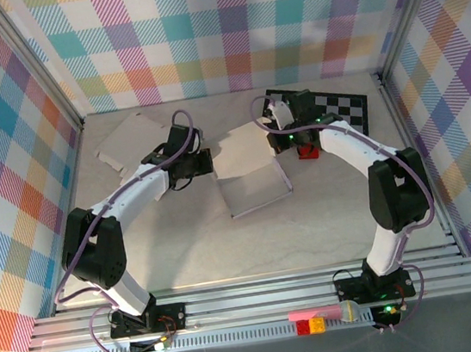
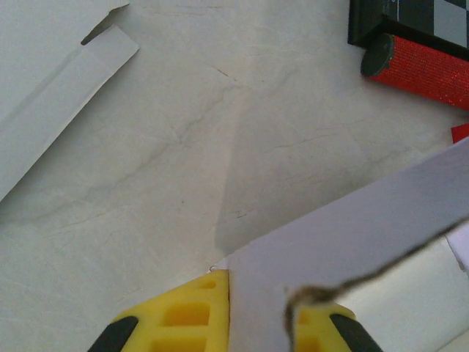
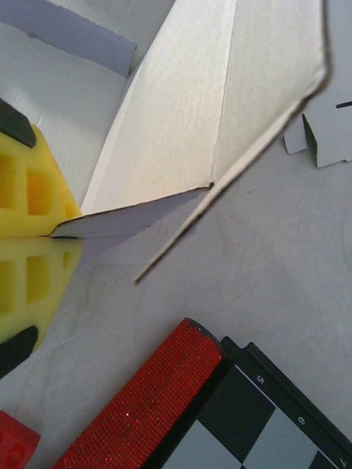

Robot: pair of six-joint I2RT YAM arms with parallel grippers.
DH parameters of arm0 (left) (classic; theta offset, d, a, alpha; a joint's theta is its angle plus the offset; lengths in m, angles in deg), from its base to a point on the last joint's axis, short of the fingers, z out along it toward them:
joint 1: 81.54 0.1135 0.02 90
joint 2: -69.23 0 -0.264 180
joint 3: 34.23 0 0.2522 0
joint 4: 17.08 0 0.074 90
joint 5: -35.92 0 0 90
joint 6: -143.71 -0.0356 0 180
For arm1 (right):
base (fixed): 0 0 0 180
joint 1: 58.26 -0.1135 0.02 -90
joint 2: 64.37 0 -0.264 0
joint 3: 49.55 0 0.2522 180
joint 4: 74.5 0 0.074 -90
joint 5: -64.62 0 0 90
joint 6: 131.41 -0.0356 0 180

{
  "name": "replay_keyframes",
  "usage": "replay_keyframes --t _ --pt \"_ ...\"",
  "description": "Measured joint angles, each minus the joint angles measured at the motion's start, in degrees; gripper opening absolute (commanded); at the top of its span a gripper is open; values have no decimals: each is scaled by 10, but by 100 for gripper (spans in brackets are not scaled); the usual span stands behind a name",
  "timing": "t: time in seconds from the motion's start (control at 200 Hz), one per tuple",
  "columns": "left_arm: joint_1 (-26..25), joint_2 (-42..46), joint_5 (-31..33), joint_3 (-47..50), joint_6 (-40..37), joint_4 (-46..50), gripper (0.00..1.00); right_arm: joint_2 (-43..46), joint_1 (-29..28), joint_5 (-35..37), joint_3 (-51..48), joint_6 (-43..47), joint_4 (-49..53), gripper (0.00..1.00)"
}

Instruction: Fold the paper box

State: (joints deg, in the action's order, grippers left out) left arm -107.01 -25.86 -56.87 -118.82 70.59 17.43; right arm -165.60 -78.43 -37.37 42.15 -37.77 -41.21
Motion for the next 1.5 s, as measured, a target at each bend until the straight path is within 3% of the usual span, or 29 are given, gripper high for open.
replay_keyframes --t 0.165,0.43,0.685,0.92,1.2,1.325,1.42,1.505 --pt "0 -1 8 -6 1 -1 8 2 -4 5 -9 -21 -20 0" --pt "-4 -13 51 -5 11 -35 1 38 -38 63 -110 -108 -136 0" --pt "-4 -15 76 65 17 -180 0 39 -62 130 -161 -194 -254 0" --pt "-3 -4 76 165 10 -340 1 39 -89 184 -193 -215 -305 0" --pt "-20 11 88 224 -18 -411 1 52 -112 224 -251 -219 -327 0" --pt "-32 16 104 230 -30 -412 0 68 -118 233 -253 -228 -299 14" --pt "-44 19 112 231 -38 -408 0 82 -124 230 -241 -246 -250 35" --pt "-55 20 117 231 -48 -403 0 103 -128 217 -229 -269 -202 46"
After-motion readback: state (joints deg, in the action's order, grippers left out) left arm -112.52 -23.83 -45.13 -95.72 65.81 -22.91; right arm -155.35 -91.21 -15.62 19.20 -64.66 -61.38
